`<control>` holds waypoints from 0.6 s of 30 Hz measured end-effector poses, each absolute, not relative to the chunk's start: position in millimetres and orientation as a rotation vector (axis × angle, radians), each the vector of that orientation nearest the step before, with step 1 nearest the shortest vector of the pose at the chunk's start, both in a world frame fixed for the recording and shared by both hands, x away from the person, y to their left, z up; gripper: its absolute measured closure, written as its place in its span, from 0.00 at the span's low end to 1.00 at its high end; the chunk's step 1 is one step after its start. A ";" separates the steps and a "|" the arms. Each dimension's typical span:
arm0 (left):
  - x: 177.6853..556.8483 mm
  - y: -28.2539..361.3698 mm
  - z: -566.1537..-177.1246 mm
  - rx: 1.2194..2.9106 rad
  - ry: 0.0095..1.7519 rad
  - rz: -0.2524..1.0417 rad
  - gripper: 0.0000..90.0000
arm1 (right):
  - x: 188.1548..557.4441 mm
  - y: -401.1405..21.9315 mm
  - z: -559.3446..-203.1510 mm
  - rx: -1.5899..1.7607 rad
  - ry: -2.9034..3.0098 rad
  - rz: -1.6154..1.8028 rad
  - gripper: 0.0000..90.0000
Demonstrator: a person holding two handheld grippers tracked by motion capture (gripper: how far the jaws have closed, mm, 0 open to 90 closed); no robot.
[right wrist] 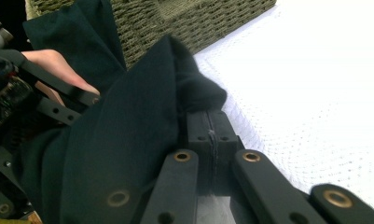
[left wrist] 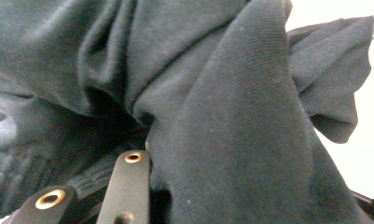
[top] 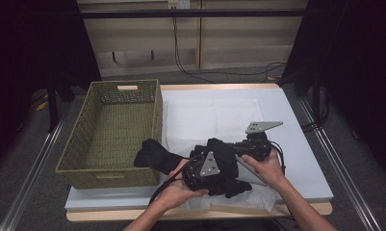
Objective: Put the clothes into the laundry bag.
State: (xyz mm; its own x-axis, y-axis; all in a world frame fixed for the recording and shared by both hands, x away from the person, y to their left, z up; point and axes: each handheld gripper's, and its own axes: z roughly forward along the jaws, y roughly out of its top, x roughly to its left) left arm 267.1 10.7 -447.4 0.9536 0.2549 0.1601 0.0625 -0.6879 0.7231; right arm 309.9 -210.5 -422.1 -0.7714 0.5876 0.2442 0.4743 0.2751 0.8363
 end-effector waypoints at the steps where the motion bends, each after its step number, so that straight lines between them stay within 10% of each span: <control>1: 267.1 10.7 -447.4 2.318 0.222 0.318 0.67 | 309.9 -210.5 -422.1 1.011 2.416 1.521 1.00; 18: 267.8 9.7 -458.1 2.350 0.267 0.246 0.56 | 310.6 -209.0 -427.2 1.025 2.421 1.506 1.00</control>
State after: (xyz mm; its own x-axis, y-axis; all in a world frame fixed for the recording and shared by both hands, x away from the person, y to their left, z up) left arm 267.8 9.7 -458.1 0.9599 0.2624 0.0985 0.1193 -0.7004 0.7037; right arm 310.6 -209.0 -427.2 -0.7655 0.5944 0.2463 0.4836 0.2790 0.8296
